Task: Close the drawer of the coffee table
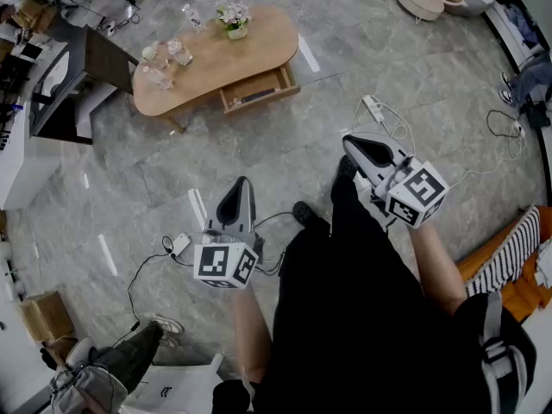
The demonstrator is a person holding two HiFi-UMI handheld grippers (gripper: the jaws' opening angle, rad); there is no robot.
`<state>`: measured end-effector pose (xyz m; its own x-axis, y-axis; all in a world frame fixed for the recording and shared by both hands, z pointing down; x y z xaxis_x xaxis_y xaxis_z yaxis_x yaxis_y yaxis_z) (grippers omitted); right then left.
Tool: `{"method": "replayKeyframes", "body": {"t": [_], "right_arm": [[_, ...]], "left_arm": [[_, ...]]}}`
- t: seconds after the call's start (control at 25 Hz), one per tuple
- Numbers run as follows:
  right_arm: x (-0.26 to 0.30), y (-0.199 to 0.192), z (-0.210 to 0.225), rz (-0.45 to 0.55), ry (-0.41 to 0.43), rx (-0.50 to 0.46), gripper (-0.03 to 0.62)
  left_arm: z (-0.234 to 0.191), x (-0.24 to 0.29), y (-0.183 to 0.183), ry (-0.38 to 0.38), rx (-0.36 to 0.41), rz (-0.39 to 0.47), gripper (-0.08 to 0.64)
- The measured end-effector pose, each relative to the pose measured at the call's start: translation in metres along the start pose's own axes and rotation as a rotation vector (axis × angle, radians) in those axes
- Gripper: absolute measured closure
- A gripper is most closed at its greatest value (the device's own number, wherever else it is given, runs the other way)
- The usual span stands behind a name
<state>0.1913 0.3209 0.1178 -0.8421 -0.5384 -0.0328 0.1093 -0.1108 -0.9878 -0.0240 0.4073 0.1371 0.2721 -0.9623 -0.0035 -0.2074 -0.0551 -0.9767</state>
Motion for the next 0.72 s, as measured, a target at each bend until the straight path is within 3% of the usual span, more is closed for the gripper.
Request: {"method": "replayKeyframes", "body": {"t": [0.36, 0.72], "right_arm": [[0.005, 0.003, -0.008, 0.012, 0.014, -0.012, 0.580], [0.006, 0.005, -0.006, 0.040, -0.032, 0.036, 0.580]], "left_arm": [[-0.007, -0.012, 0.000, 0.026, -0.005, 0.009, 0.560], [-0.015, -0.017, -0.008, 0.030, -0.027, -0.005, 0.560]]}}
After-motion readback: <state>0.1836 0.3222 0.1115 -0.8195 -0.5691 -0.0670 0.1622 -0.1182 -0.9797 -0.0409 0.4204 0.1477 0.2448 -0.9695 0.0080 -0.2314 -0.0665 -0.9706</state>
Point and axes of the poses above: the fingertips, and each gripper's own axes: x forward along the fingers, z to its right, y out of its top, the point moved 3 cm from there along -x, backward along the fingers, and after that the axes turned 14 degrees about z, right-handed, at the moved point
